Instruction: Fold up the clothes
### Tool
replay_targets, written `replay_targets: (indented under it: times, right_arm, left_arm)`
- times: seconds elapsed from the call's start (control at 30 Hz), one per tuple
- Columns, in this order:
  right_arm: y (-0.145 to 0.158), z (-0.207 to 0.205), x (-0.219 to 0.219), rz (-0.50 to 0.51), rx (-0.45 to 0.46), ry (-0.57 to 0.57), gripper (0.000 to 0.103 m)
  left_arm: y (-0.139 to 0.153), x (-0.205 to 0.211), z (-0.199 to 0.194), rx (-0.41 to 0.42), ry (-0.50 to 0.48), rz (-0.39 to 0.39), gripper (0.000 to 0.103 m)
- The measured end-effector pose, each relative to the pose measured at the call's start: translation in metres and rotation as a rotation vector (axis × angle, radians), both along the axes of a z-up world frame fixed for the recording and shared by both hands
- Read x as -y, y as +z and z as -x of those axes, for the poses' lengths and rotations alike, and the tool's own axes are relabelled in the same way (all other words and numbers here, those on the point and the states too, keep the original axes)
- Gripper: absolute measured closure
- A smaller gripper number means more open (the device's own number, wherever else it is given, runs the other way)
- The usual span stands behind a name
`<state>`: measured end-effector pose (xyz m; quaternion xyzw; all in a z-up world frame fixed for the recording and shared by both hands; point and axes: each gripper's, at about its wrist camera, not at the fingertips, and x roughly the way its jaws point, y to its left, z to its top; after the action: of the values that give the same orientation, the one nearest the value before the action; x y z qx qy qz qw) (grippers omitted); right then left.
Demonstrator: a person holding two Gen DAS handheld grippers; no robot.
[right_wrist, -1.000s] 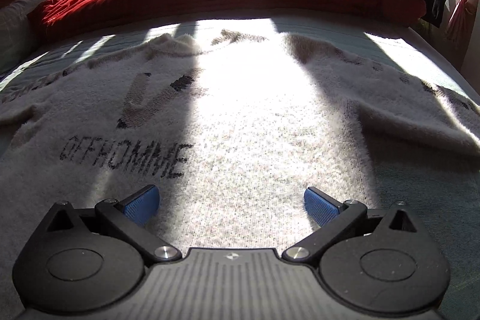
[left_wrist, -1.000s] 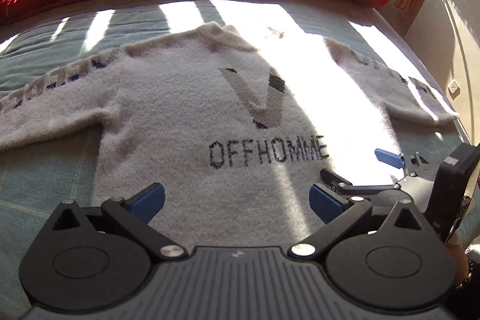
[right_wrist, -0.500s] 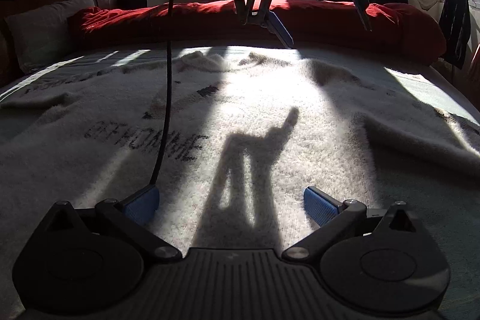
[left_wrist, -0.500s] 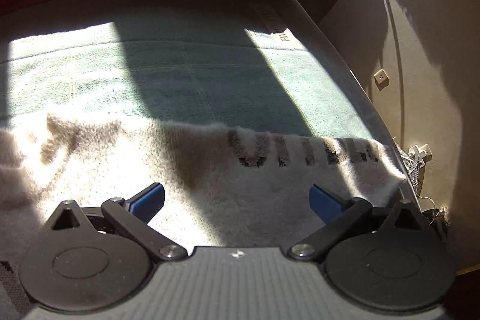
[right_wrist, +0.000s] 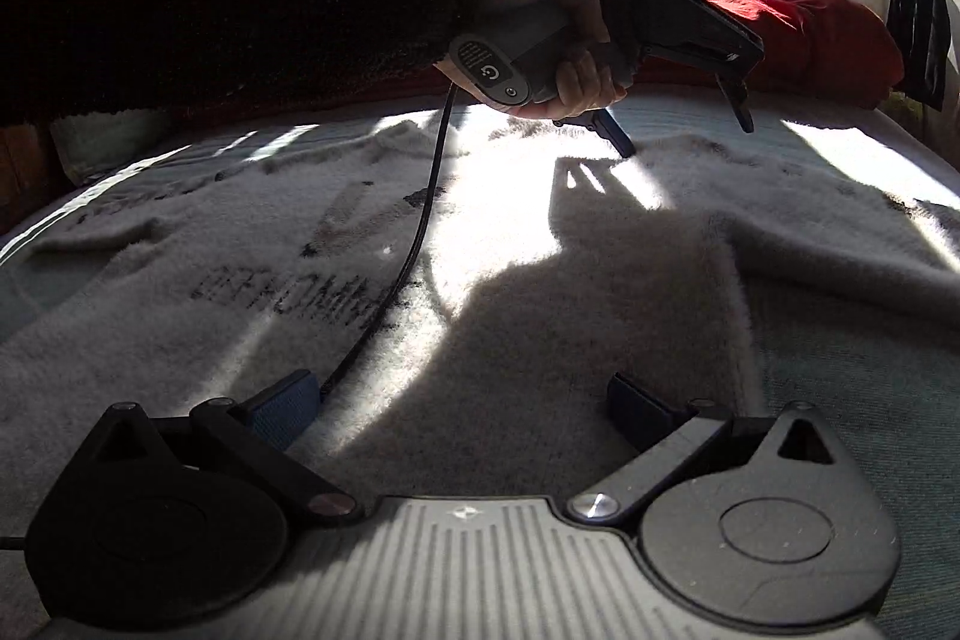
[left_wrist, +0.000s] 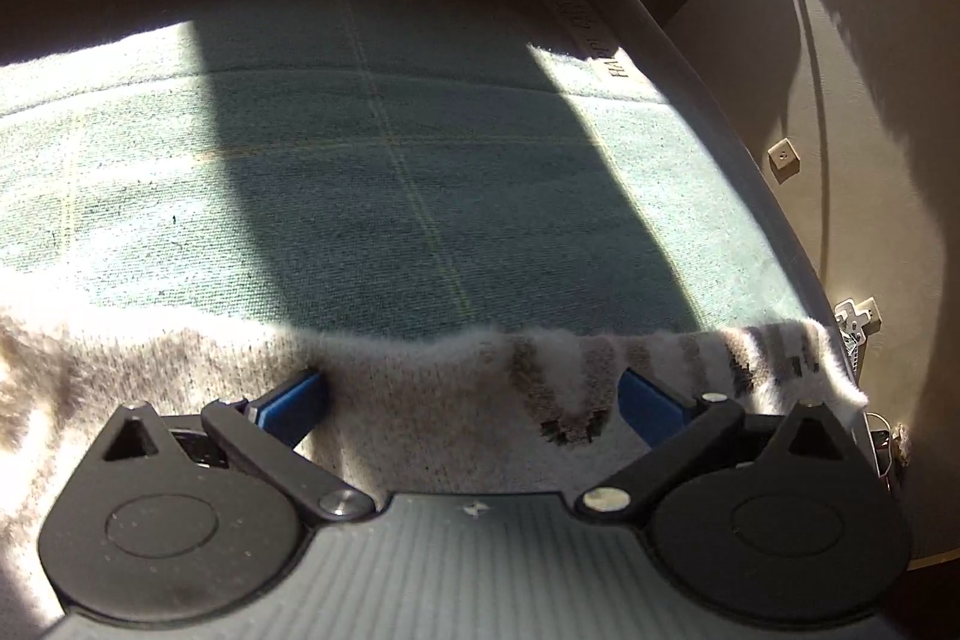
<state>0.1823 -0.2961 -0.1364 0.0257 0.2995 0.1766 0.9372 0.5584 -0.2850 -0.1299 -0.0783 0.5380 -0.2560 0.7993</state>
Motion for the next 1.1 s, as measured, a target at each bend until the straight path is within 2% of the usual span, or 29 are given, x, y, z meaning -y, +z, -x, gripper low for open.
replay_targets:
  times: [0.07,0.17,0.23,0.33,0.47,0.57,0.63,0.77,0.83,0.9,1.03,1.1]
  right_arm:
    - [0.000,0.000,0.000,-0.008,0.000,0.001,0.000]
    - [0.000,0.000,0.003,-0.027,-0.001,0.001,0.000]
    - [0.000,0.001,0.004,-0.033,-0.001,0.000,0.000]
    - [0.000,0.002,0.003,-0.027,0.000,0.001,0.000]
    - [0.000,0.001,0.004,-0.033,-0.004,0.002,0.000]
    - [0.000,0.000,0.006,-0.044,-0.009,0.003,0.000]
    - [0.000,0.000,0.005,-0.039,-0.011,0.001,0.000]
    - [-0.001,0.000,-0.004,0.021,-0.011,-0.004,0.000]
    - [-0.002,-0.001,-0.010,0.059,-0.010,-0.006,0.000]
    - [-0.002,-0.002,-0.013,0.075,-0.011,-0.007,0.000]
    - [0.004,-0.005,-0.003,0.000,-0.049,-0.022,0.000]
    - [0.013,-0.003,0.005,-0.040,-0.089,-0.027,0.000]
  left_arm:
    - [0.010,0.005,0.007,0.018,-0.039,-0.020,0.001]
    - [0.029,0.012,0.026,0.048,-0.123,0.017,0.001]
    - [0.031,0.021,0.031,0.053,-0.169,0.036,0.001]
    - [0.018,0.037,0.029,0.043,-0.193,-0.003,0.001]
    - [0.001,0.047,0.020,0.025,-0.167,-0.061,0.001]
    - [0.018,0.045,0.032,0.039,-0.185,-0.082,0.001]
    - [0.040,0.037,0.049,0.073,-0.218,-0.124,0.001]
    - [0.082,0.002,0.087,0.108,-0.219,-0.179,0.001]
    - [0.106,-0.029,0.114,0.125,-0.186,-0.193,0.001]
    - [0.119,-0.058,0.136,0.108,-0.144,-0.192,0.001]
    - [0.133,-0.125,0.187,0.079,-0.032,-0.144,0.001]
    - [0.129,-0.149,0.206,0.075,0.017,-0.132,0.001]
